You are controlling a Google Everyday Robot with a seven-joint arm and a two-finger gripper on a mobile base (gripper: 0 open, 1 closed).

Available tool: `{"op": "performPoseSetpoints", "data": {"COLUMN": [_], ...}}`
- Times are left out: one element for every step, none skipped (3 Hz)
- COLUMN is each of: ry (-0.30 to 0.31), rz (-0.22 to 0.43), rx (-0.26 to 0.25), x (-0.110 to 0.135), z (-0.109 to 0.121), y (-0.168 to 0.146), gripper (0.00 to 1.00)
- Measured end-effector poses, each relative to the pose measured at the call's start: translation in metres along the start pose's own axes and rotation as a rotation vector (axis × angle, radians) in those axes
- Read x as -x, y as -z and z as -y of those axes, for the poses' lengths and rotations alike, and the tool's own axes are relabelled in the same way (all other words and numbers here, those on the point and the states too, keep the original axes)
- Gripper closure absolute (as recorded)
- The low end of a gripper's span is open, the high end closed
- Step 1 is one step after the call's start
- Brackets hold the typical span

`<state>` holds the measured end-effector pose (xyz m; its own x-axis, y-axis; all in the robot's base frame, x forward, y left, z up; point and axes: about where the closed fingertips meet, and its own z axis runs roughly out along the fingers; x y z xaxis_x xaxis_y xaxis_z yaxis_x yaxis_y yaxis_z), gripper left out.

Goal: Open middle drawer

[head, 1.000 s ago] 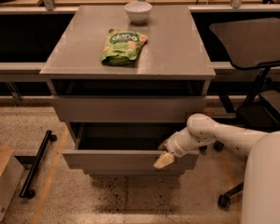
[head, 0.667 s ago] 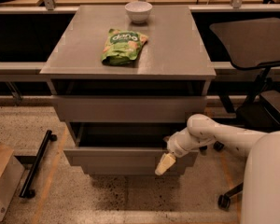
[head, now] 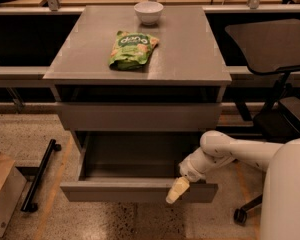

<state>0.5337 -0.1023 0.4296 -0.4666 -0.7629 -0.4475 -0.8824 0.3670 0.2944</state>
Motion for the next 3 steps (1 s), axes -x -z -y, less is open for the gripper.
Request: {"op": "performPoseSetpoints", "data": {"ry": [0.005, 0.021, -0.03], "rz": [-0.01, -0.037, -0.066], "rx": [-0.006, 0.004, 0.04], "x": [0.004, 0.009, -0.004], "z": [0.002, -0.008, -0.033], "y": [-0.001, 0.005, 0.011], "gripper": [0.0, 0.0, 0.0]}}
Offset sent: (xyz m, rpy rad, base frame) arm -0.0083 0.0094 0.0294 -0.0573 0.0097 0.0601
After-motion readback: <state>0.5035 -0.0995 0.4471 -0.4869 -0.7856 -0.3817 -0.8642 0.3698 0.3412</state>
